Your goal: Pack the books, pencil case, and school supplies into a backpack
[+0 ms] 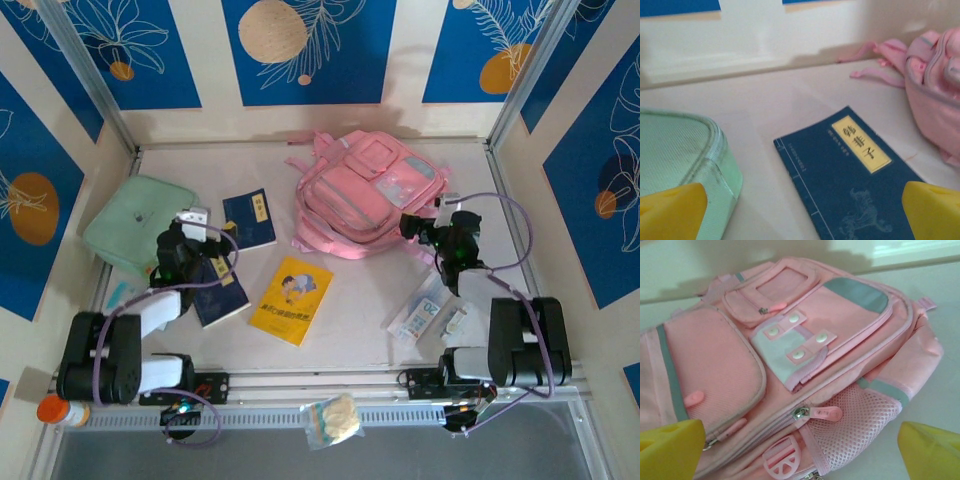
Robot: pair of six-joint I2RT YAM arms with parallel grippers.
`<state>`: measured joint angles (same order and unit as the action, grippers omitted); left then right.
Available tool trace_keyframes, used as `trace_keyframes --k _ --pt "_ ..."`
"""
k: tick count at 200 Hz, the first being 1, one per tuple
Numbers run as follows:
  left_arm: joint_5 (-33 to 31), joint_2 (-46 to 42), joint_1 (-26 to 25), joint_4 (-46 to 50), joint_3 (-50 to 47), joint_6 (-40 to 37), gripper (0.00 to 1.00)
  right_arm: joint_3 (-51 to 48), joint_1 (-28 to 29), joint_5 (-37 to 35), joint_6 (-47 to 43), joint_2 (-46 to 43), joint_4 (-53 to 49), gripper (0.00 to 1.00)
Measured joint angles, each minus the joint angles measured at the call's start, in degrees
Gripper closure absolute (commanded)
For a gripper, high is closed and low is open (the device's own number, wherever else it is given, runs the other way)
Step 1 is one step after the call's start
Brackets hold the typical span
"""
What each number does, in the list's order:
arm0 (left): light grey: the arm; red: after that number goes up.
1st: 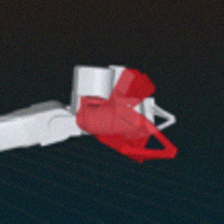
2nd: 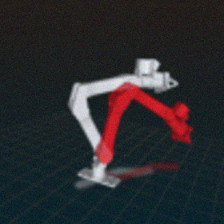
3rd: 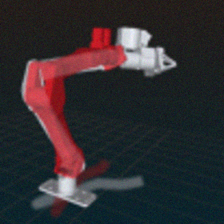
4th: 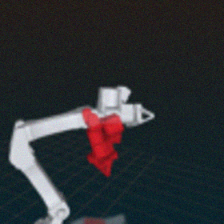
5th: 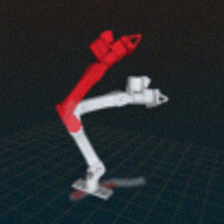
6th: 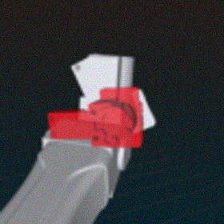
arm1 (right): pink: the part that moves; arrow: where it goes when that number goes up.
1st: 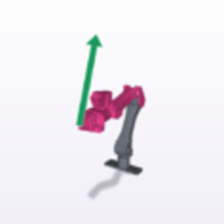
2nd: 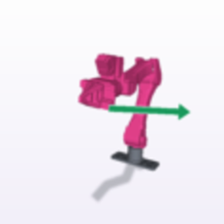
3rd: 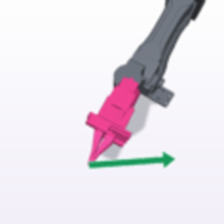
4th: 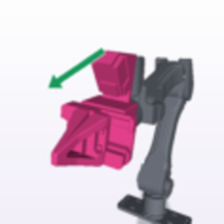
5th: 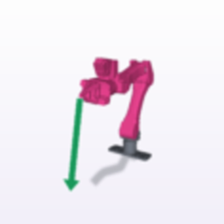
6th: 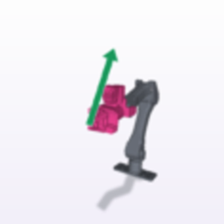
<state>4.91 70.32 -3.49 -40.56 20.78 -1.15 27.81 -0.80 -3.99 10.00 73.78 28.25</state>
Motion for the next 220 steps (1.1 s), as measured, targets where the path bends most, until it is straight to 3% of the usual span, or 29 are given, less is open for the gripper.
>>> trace_keyframes --k 38,96,163,220 --pt "0.04 -7.34 0.0 11.67 5.07 8.85 0.01 6.62 -3.41 -1.2 13.44 -4.98 -13.57 0.01" --pt "0.46 -8.94 0.13 19.82 7.13 24.7 0.01 11.58 -12.7 2.25 29.22 -3.93 -30.34 0.01" --pt "7.8 -10.23 -2.05 27.98 8.68 34.97 0.01 15.76 -3.19 9.31 34.21 -2.78 -43.58 0.01" --pt "6.51 -10.78 -18.34 29.99 8.7 38.91 0.01 19.12 9.42 11.85 37.11 8.07 -45.48 0.09"
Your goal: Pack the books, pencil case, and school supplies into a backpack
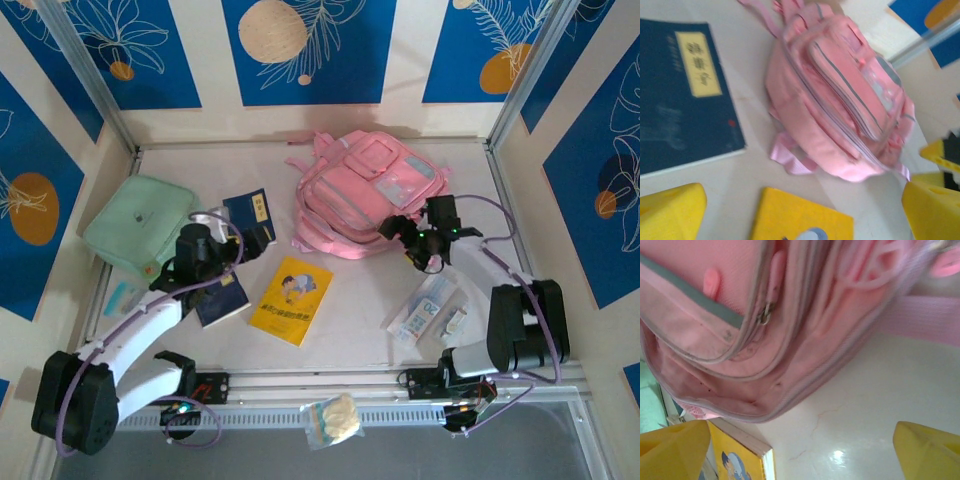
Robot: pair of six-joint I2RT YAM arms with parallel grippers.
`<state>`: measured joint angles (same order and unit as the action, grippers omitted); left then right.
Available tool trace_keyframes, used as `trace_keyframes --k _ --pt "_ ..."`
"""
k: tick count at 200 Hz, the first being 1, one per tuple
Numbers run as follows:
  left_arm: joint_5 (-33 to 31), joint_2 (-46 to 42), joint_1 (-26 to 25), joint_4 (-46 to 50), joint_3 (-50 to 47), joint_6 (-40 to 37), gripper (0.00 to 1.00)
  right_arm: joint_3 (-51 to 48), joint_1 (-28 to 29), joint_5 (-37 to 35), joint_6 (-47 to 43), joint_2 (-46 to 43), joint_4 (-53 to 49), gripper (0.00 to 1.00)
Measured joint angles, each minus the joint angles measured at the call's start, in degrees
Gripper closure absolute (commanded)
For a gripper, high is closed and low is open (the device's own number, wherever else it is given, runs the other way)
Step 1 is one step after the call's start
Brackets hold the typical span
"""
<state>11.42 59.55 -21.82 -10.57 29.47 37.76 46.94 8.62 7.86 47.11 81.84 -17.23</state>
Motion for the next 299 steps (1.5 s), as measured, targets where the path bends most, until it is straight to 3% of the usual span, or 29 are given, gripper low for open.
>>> trace_keyframes --k 47,100,136,162,193,234,259,278,299 --pt "-2.56 3.54 -8.31 -0.87 0.31 1.25 0.01 9.42 5.86 -1.68 0.26 10.19 2.43 0.3" --pt "-3.72 7.41 -9.22 -0.33 1.9 0.9 0.01 15.78 11.28 -3.3 1.49 20.87 6.86 0.45" --pt "-5.11 7.41 -9.22 2.23 4.46 -0.15 0.01 20.26 17.14 -3.13 2.03 24.33 8.83 0.45" --pt "-5.53 7.41 -9.22 3.91 5.9 -0.55 0.01 18.73 18.64 -2.71 1.73 20.85 9.11 0.35" --pt "-5.49 8.96 -10.8 3.89 6.21 0.2 0.0 13.33 14.25 -2.38 0.35 10.47 6.08 0.23" --pt "-5.49 16.96 -17.18 1.9 9.99 2.19 0.01 8.17 0.17 0.31 -1.31 2.56 2.73 0.18" --pt "-5.49 22.64 -20.48 0.17 14.05 2.91 0.01 6.49 -6.4 1.57 -1.75 3.54 0.85 0.21" --pt "-5.55 25.83 -22.47 -1.09 16.76 3.15 0.01 6.23 -7.89 2.4 -1.55 5.07 1.07 0.3" --pt "-5.97 28.26 -23.85 -2.43 18.75 3.98 0.01 6.25 -8.11 3.56 -1.18 8.5 2.64 0.32"
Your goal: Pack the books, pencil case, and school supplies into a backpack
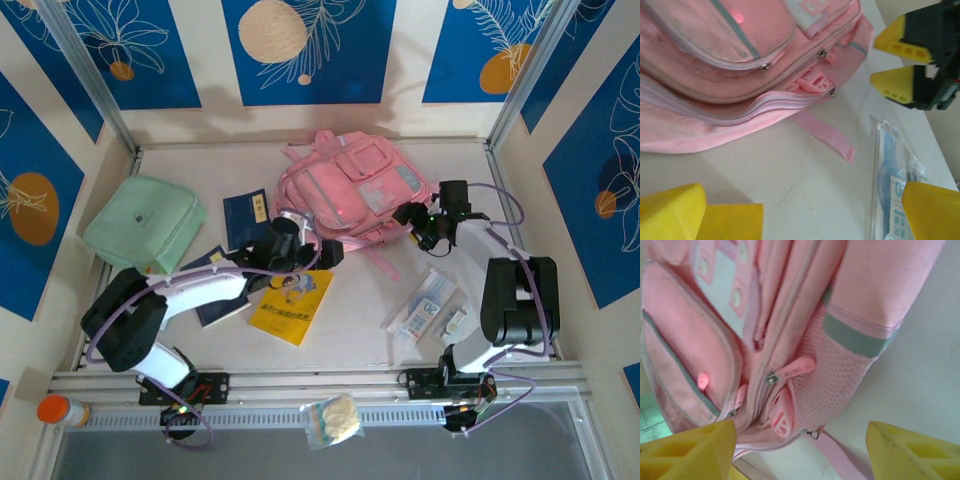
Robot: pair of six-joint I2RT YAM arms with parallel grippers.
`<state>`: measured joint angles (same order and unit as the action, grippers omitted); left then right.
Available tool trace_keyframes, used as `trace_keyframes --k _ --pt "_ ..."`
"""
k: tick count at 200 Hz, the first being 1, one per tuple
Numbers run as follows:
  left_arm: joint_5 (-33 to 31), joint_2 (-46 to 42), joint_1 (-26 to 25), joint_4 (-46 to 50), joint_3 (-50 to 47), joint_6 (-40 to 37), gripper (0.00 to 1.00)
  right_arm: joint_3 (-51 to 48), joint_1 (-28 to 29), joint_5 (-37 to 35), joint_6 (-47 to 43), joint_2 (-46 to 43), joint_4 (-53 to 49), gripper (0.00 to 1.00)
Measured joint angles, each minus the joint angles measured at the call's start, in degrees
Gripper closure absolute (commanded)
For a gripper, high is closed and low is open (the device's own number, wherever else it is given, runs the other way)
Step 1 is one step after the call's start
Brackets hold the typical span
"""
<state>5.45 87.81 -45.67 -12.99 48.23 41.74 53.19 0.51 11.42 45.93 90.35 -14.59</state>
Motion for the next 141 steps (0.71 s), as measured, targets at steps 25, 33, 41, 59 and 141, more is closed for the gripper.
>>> trace_keyframes --k 25,33,41,59,141 --pt "-0.92 2.56 -0.59 -0.61 1.51 1.14 0.01 0.79 0.0 1.2 0.81 5.31 1.29 0.37" --pt "-1.2 3.21 -0.66 -0.79 1.81 1.44 0.01 1.36 0.11 1.29 1.11 7.06 1.6 0.38" --pt "-1.36 3.93 -0.7 -1.01 2.16 1.62 0.01 1.86 0.28 1.25 1.18 8.44 1.88 0.4" --pt "-1.53 5.73 -0.76 -1.18 3.1 1.97 0.01 2.49 0.63 1.07 1.68 10.56 3.48 0.5" --pt "-2.95 14.29 -0.48 -0.59 10.01 0.94 0.01 3.63 0.33 2.14 3.28 12.68 7.65 0.95"
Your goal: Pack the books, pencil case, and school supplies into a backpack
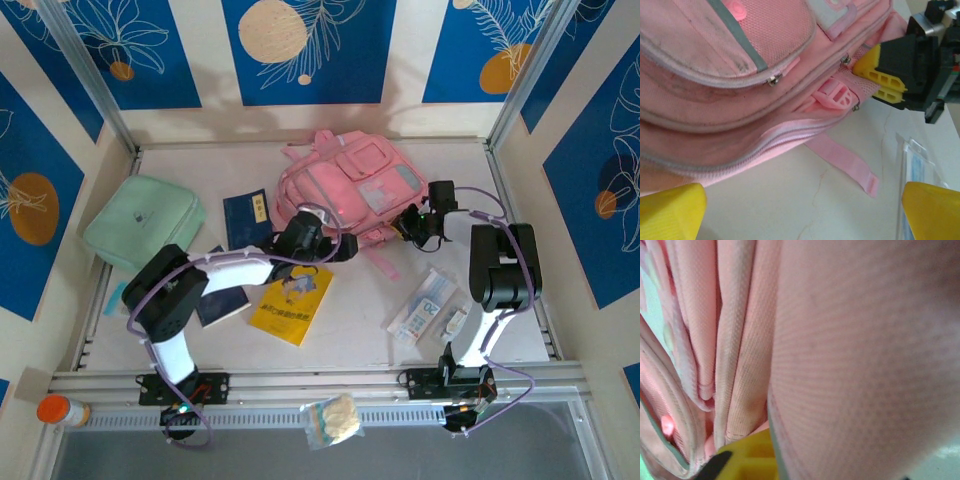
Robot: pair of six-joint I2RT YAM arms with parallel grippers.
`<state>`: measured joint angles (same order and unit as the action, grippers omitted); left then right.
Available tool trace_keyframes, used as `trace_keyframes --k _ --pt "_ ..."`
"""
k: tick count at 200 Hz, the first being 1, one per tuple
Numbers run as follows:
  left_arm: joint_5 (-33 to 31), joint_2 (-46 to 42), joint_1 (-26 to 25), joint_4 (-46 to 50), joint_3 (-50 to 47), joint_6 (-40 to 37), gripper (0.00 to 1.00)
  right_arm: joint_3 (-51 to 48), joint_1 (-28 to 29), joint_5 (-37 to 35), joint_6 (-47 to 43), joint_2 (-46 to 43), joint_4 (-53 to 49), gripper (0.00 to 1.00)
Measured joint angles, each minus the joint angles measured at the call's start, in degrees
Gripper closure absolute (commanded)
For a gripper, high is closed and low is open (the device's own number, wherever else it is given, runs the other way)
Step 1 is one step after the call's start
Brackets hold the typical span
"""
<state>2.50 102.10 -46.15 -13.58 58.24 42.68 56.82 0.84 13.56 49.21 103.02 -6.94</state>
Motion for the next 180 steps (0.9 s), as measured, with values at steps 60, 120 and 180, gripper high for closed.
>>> trace_keyframes --k 60,120,180 --pt "-0.92 6.01 1.57 2.84 7.96 -3.78 0.01 -6.01 -0.57 1.31 -0.07 -12.22 -0.37 1.0" --pt "0.22 7.78 5.35 4.72 14.4 -8.7 0.01 -12.48 4.5 -2.58 5.95 -24.96 -1.49 1.0" --pt "0.15 -6.01 5.81 8.24 6.6 -12.17 0.05 -14.58 8.81 -7.89 17.33 -29.66 -3.08 1.0"
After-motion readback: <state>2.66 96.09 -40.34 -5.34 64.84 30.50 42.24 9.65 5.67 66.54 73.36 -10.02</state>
